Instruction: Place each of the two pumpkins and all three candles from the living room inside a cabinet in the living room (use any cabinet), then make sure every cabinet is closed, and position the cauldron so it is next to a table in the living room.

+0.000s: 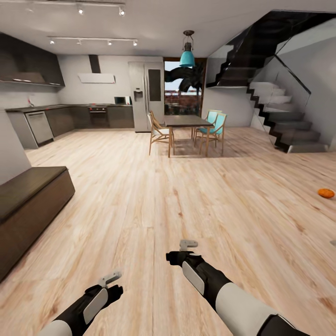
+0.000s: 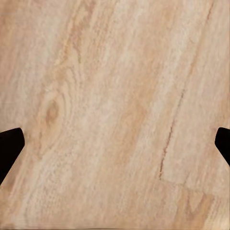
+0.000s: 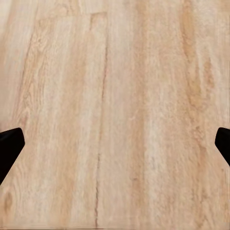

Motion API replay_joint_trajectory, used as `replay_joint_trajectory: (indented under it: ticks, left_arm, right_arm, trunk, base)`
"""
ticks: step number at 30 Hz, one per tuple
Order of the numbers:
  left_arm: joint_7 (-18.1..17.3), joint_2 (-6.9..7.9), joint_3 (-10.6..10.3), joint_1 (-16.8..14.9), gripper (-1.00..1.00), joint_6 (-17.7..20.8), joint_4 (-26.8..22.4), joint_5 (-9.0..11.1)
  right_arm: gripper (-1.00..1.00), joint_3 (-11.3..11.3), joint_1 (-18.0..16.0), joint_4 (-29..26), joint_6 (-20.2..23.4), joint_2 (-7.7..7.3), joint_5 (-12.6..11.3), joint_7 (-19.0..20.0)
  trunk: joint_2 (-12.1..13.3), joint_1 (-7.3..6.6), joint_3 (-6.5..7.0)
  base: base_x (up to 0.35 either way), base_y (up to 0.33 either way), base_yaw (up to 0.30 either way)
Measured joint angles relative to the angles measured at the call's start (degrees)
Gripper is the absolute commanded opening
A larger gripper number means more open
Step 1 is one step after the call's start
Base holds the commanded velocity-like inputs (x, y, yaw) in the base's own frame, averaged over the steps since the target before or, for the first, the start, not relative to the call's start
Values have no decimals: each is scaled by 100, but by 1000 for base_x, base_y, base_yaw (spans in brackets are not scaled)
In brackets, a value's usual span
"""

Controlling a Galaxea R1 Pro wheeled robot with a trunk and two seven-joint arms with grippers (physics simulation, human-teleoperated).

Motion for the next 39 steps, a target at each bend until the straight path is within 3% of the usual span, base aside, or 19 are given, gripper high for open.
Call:
replay_joint_trajectory:
  ticks: [39]
  left_arm:
    - [1, -1, -8, 1, 100, 0, -1, 1]
  right_arm:
    - [100, -18, 0, 20, -202, -1, 6, 7]
  trunk:
    - [0, -1, 0]
  base:
    - [-10, 0, 292]
